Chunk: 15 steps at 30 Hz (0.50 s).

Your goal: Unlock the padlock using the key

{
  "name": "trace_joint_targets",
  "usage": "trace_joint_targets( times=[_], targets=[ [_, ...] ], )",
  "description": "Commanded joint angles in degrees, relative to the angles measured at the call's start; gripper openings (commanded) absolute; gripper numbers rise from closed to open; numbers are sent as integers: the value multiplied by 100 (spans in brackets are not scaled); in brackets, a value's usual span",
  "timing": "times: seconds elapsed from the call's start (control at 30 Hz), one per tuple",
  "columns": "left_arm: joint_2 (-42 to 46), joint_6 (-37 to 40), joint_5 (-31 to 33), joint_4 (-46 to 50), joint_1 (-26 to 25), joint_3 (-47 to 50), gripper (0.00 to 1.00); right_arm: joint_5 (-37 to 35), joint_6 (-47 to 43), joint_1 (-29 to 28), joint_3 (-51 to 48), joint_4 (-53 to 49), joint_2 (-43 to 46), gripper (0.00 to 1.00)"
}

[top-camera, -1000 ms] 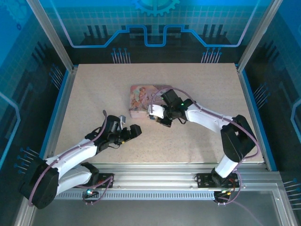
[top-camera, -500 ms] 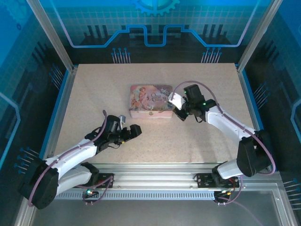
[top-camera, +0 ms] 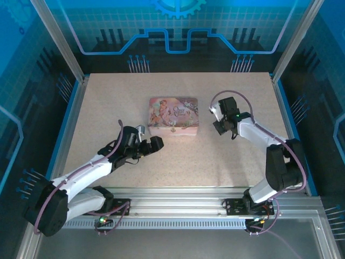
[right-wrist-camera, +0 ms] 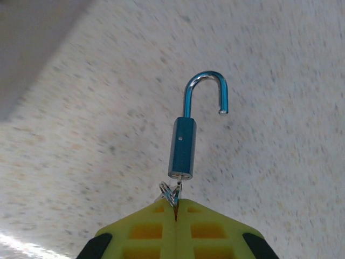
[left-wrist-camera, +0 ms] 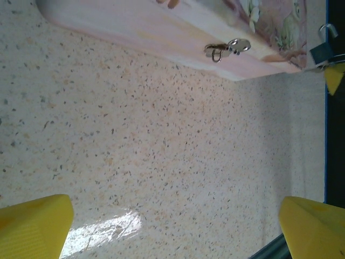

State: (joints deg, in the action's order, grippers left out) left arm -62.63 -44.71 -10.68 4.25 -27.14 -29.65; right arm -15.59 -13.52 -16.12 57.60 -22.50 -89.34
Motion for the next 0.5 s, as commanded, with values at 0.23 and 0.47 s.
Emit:
trace_joint_targets(
  times=[0.23,0.47],
  targets=[
    [26,125,118,159,77,-68,99,-190,489,91,265,-461,-736,0],
    [75,102,111,190,121,-8,99,-22,652,123,245,-481,-827,0]
  ],
)
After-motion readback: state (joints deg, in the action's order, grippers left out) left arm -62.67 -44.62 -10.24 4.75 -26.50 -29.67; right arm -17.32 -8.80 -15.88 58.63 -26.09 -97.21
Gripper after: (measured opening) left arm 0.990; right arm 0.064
